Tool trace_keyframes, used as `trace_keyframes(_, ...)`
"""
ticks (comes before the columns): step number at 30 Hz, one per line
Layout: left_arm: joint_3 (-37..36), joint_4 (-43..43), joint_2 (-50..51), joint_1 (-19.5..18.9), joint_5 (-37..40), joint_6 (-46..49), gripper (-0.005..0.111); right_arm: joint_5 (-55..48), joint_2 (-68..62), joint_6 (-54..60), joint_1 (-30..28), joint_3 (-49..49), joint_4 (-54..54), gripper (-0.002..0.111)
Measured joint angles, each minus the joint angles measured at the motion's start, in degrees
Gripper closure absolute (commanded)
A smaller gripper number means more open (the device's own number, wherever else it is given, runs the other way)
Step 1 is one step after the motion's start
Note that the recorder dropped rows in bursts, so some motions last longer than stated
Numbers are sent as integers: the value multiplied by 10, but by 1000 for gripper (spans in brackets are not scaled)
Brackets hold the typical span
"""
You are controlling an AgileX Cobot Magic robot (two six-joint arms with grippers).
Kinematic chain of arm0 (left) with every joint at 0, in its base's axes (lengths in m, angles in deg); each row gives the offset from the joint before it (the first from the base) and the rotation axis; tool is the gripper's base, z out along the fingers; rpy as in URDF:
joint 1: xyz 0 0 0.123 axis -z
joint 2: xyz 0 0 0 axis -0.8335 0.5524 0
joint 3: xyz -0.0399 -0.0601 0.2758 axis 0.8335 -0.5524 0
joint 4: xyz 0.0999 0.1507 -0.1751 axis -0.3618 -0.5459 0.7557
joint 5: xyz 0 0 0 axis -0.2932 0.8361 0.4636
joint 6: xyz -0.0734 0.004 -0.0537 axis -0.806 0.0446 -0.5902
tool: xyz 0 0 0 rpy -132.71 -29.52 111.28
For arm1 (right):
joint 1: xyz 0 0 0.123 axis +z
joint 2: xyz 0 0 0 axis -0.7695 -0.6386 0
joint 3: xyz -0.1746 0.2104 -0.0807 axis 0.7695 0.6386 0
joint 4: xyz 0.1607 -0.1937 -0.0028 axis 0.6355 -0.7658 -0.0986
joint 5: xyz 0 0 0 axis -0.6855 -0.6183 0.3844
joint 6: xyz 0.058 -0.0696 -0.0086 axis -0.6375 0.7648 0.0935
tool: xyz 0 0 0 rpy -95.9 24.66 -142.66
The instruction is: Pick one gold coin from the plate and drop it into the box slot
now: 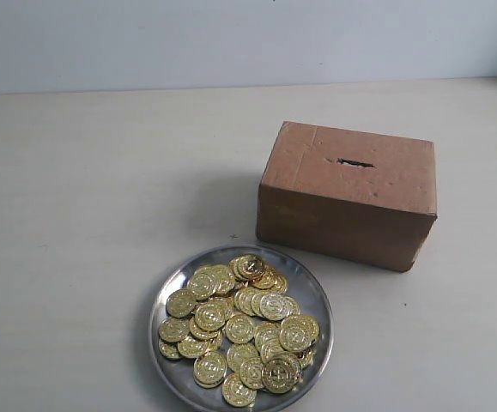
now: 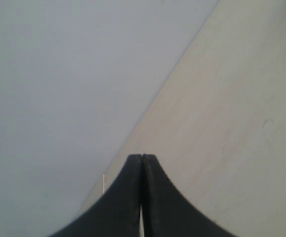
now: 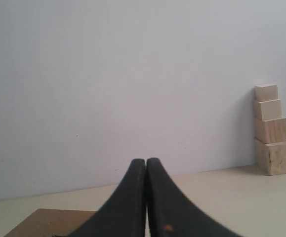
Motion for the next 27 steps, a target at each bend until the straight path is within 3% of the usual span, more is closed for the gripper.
trace_keyframes(5, 0, -3, 0, 0, 8, 0, 107, -36, 0, 0, 0, 1, 21, 108)
trace_keyframes(15, 0, -88, 0, 0, 13, 0, 107, -165, 0, 0, 0, 9, 63, 108)
trace_keyframes(27, 0, -97, 0, 0, 62, 0, 107, -181, 0, 0, 0, 9, 64, 108)
